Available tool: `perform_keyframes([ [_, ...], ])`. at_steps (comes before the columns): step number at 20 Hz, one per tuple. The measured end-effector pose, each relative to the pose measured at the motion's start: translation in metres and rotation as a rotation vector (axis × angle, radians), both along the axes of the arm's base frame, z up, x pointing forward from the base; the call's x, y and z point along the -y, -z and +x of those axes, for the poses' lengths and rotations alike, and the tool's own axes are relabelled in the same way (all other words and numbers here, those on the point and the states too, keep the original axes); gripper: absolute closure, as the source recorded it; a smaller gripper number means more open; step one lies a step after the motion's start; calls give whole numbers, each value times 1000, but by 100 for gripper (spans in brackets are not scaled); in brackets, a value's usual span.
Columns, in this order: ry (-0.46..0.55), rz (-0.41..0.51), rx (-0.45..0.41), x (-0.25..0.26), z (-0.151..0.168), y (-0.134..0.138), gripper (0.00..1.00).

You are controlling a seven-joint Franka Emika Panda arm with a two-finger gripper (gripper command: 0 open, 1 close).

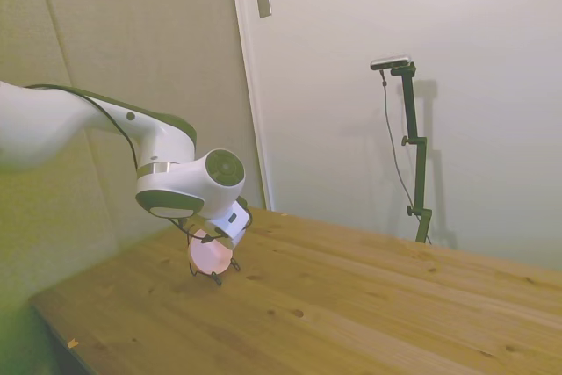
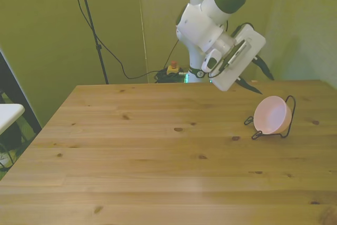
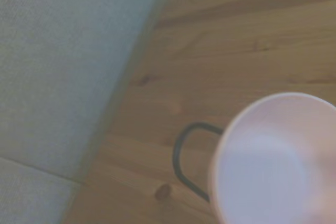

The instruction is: Load the bowl

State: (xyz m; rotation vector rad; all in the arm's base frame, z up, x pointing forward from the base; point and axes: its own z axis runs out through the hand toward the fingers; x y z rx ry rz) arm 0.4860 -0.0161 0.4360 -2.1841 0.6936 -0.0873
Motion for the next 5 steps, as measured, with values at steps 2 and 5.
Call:
perform_keyframes([
  [2,50,-55,-34,11,-14,-13,0],
  [5,113,-136,-89,18,-32,-33,0],
])
